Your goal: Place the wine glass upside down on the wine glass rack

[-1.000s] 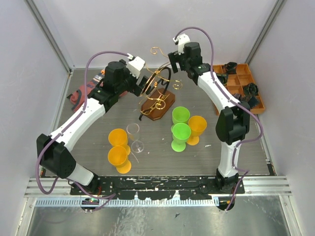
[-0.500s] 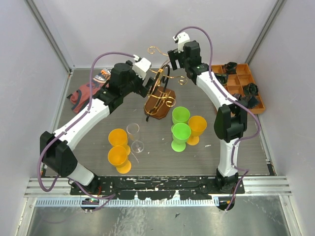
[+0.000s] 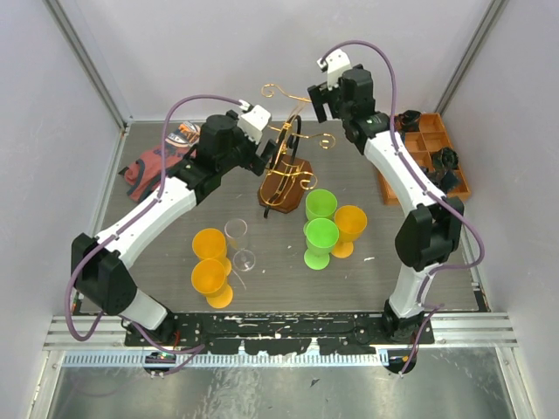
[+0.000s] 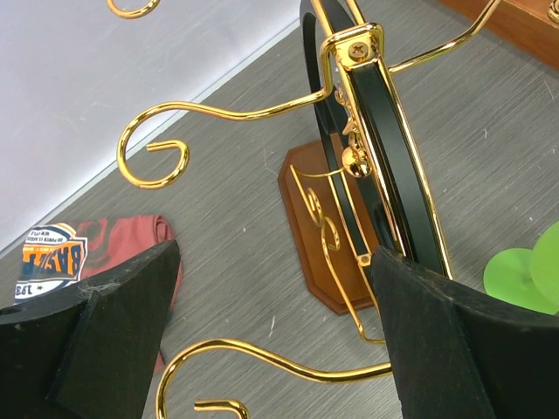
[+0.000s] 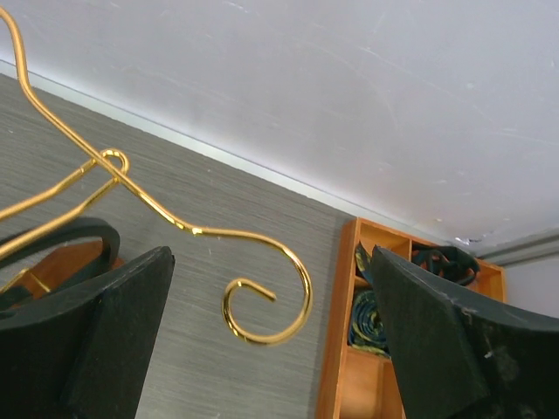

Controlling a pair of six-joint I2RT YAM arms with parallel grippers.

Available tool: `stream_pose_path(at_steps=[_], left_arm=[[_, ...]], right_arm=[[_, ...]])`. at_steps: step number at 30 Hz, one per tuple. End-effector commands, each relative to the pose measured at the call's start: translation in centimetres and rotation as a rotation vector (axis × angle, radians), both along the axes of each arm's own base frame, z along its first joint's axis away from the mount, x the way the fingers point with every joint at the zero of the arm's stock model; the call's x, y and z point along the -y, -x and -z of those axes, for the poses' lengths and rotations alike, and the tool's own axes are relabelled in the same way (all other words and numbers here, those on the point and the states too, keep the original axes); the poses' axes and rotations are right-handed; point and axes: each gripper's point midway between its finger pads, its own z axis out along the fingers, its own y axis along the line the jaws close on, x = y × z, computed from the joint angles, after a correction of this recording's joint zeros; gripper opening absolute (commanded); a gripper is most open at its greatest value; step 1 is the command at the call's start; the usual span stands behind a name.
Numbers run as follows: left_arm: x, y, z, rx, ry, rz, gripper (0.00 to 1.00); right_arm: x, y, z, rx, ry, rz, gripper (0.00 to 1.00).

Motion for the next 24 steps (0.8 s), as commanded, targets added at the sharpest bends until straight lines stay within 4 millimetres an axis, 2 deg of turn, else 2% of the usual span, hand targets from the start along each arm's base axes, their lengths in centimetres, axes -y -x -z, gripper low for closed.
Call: stream_pose_path(at_steps=[1,5,9,11,14,16,19,22,24], left_arm=[[-0.8,0.8,-1.6,0.030,0.019,-0.036,0.98],[-2.2,0.8,-4.3,0.074,0.031,-0.099,0.98],[-3.0,1.6,-8.6,0.147,0.092,-0.113,0.98],[-3.2,2.1,-10.6,0.174,0.126,-0.112,0.98],[-3.5,2.8,-12.3,0.181,0.164,-0.109,0.98],[-3.5,3.4,-12.8,0.161,0.182,-0.102,0.98],[-3.5,4.5,-12.2,0.110,0.235,-0.104,0.98],[-3.3,5.6,-11.6,0.060,0.317,-0.102,0.98],[-3.4,6.8,-11.5,0.027,0.355,-0.089,0.98]], right_arm=[[1.4,2.7,-3.8,0.063,-0.019,0.014,1.00],[2.6,5.8,-4.2,0.058,-0.063,0.048,1.00],[4.3,11.1,-4.9,0.037,-0.153,0.085,1.00],[4.9,13.8,-3.5,-0.013,-0.180,0.093,1.00],[5.8,17.7,-0.9,-0.088,-0.235,0.121,1.00],[6.1,19.9,0.7,-0.131,-0.271,0.131,1.00],[6.4,22.8,3.5,-0.204,-0.314,0.145,1.00],[6.3,24.9,5.6,-0.271,-0.342,0.142,1.00],[6.4,25.9,6.1,-0.297,-0.350,0.139,1.00]])
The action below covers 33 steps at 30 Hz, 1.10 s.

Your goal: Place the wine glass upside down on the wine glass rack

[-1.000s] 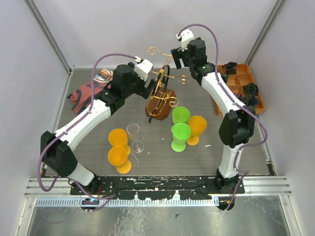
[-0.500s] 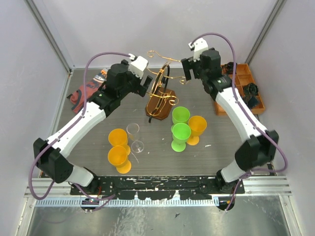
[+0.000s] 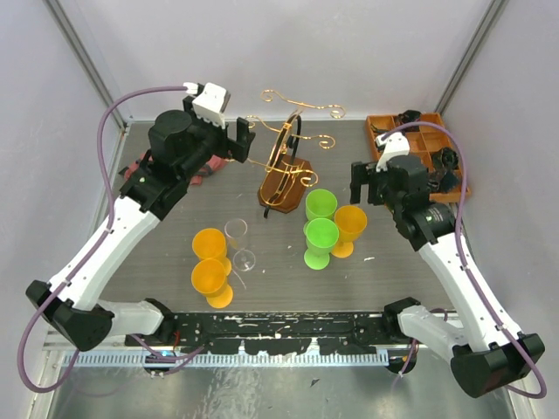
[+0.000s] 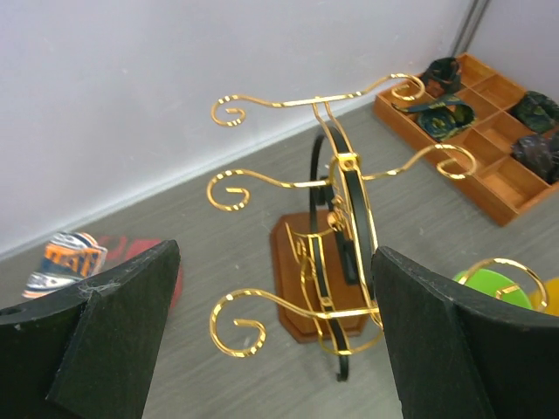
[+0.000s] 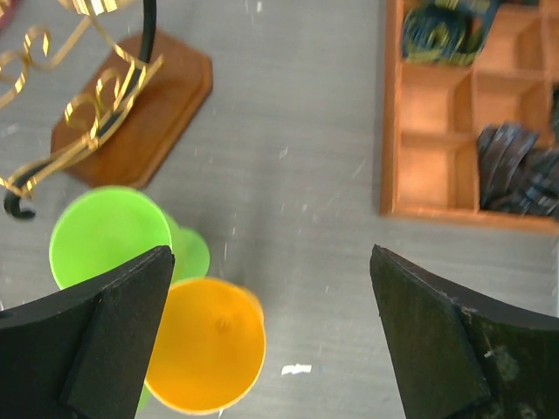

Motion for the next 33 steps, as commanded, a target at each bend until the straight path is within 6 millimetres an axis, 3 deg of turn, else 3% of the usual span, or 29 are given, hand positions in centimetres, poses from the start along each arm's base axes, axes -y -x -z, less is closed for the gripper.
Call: stream_pose_path(at_steps=[1,5,12,16,26,29,33], left_arm=[[0.3,2.5,1.3,-0.110,0.106,0.040,0.98],[-0.2,3.1,2.3,-0.140,0.105,0.032,0.98],[-0.6,3.4,3.3,-0.163,0.088,0.014,0.98],[-0.8,3.2,3.5,-0.176,0.078,0.002,0.98],[-0.8,2.8,3.5,-0.188,0.078,-0.015,0.98],[-0.8,2.7,3.4,-0.185,0.078,-0.021,0.98],[-0.9,2.6,3.0,-0.178,0.083,-0.027,0.98]], right_arm=[[-0.2,2.5,2.2,-0.103,-0.068,0.009,1.00],[1.0,3.7,3.3,-0.152,-0.042,0.062,1.00],[0.5,4.7,6.5,-0.252,-0.038,0.036,0.95],[-0.3,4.6,7.7,-0.300,-0.043,0.001,0.86],[-0.4,4.0,9.6,-0.364,-0.019,0.008,0.81],[-0.5,3.8,10.5,-0.390,-0.009,0.002,0.67],[-0.6,3.5,10.9,-0.398,-0.002,0.001,0.26]])
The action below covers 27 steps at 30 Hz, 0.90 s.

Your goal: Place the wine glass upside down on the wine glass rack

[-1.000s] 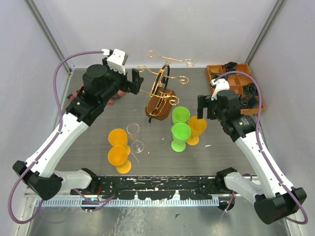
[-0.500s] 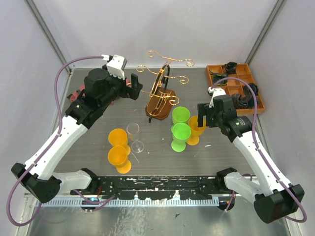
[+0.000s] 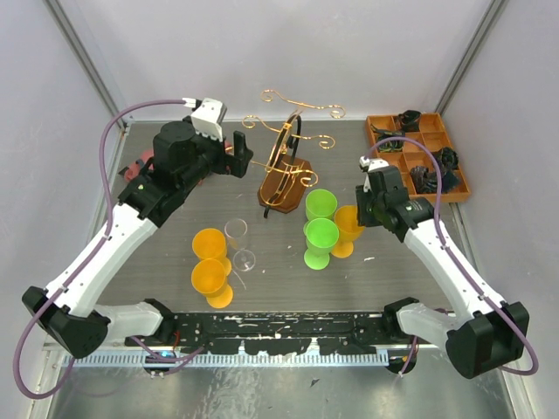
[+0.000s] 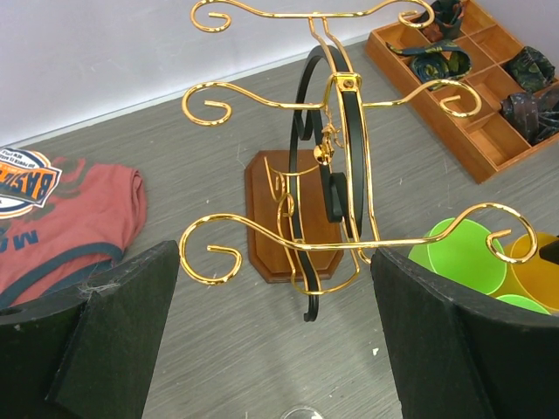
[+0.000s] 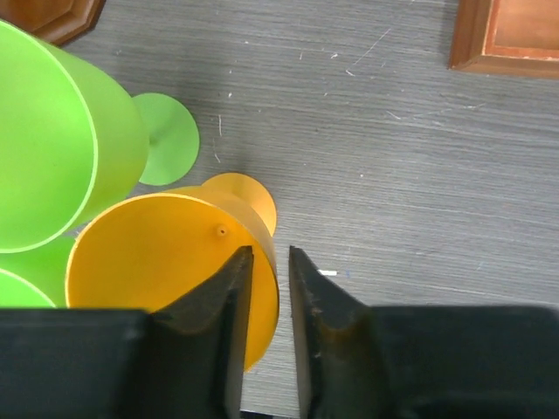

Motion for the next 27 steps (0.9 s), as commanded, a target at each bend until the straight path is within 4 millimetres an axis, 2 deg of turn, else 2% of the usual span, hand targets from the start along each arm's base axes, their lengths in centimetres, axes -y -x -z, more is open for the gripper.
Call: stream_pose_path(at_steps=[1,3,6,8,13,16,20,22,25,27], left_arm=[[-0.1,-0.1,-2.0,0.028,0.022,-0.012,0.98],[-0.1,0.0,-2.4,0.032,0.027,-0.011,0.98],[0.0,0.0,-3.3,0.037,0.042,-0.011,0.98],[0.1,-0.1,-4.1,0.029,0.081,-0.029,0.98],[0.7,0.5,-6.9,-0.045,0.313,-0.074,0.98],[0.6,0.5,-8.4,-0.066,0.427,-0.116,0.98],[1.2,0.5,-9.7,-0.071,0.544,-0.107,0.98],[1.9,0.6,-10.1,-0.079,0.584,-0.080,0.98],[3.1,0.9,-10.3,-0.125,0.658,-0.035,0.98],[4.0,1.1,-10.6,-0.162,0.754,-0.002,0.98]], right_arm=[[-0.2,-0.8,-0.7,0.038,-0.013,0.006,0.15],[0.4,-1.0,-1.8,0.062,0.006,0.023,0.01],[1.9,-1.4,-4.9,0.132,0.066,0.067,0.01],[3.5,-1.9,-8.2,0.195,0.128,0.117,0.01],[7.9,-2.7,-14.7,0.301,0.323,0.276,0.01],[9.0,-3.5,-19.4,0.407,0.357,0.339,0.01],[7.7,-4.6,-26.9,0.700,0.235,0.295,0.01],[6.2,-4.6,-30.2,0.839,0.140,0.237,0.01],[3.2,-4.5,-34.4,0.993,0.015,0.094,0.01],[1.3,-4.5,-36.2,1.068,-0.050,-0.002,0.01]])
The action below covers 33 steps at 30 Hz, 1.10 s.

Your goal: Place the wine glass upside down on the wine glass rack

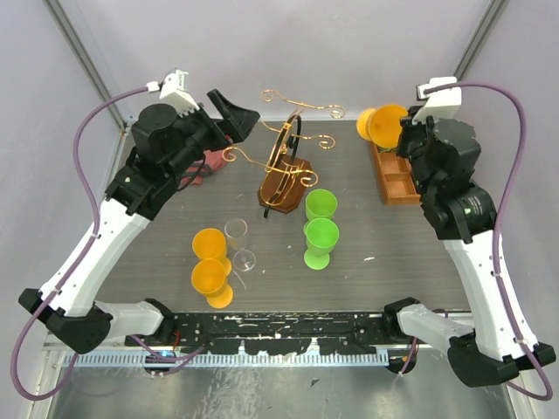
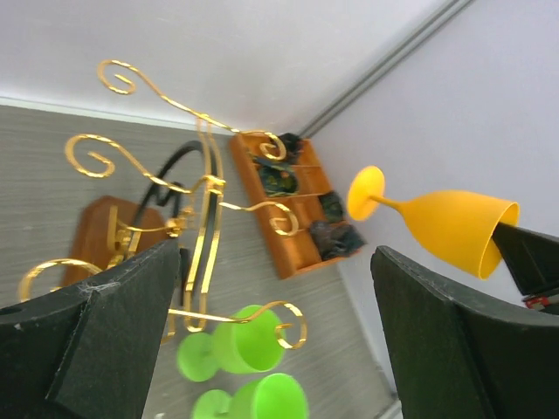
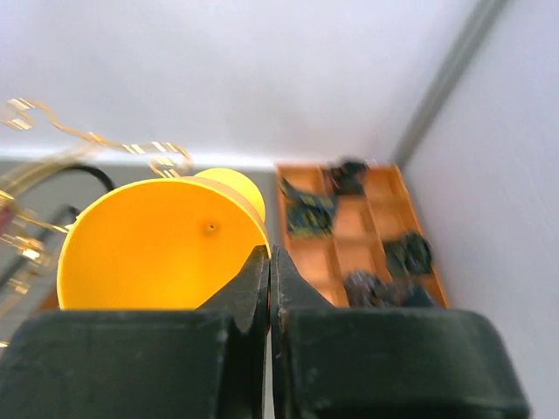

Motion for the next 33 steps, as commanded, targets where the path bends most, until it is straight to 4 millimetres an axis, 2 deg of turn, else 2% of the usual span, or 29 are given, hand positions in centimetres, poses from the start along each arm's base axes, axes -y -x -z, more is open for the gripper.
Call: stream_pose_path(at_steps=[1,3,5,10,14,15,21,26,33], left_arm=[[2.5,0.6,-1.9,-0.040,0.267,0.094,0.98],[3.4,0.6,-1.8,-0.083,0.371,0.126,0.98],[4.2,-0.1,-1.1,-0.124,0.426,0.134,0.98],[4.1,0.0,-2.4,-0.124,0.519,0.135,0.98],[4.2,0.0,-2.2,-0.145,0.564,0.138,0.98],[3.7,0.8,-3.1,-0.132,0.592,0.147,0.98],[3.6,1.1,-2.6,-0.174,0.664,0.151,0.98],[3.0,1.3,-3.0,-0.188,0.716,0.128,0.98],[3.4,1.3,-3.8,-0.208,0.771,0.156,0.98]], right_arm=[[-4.5,0.6,-9.8,0.363,-0.072,-0.273,0.01],[-5.9,0.8,-10.6,0.421,-0.094,-0.351,0.01],[-7.0,0.7,-10.8,0.456,-0.109,-0.406,0.01],[-8.9,-0.1,-10.3,0.496,-0.143,-0.493,0.01],[-10.9,-0.1,-9.8,0.540,-0.178,-0.596,0.00],[-11.1,0.1,-10.1,0.567,-0.189,-0.610,0.01],[-11.5,0.2,-10.2,0.624,-0.194,-0.623,0.01],[-12.0,-0.2,-9.5,0.665,-0.163,-0.622,0.01],[-14.4,-0.9,-8.0,0.664,-0.157,-0.668,0.01]])
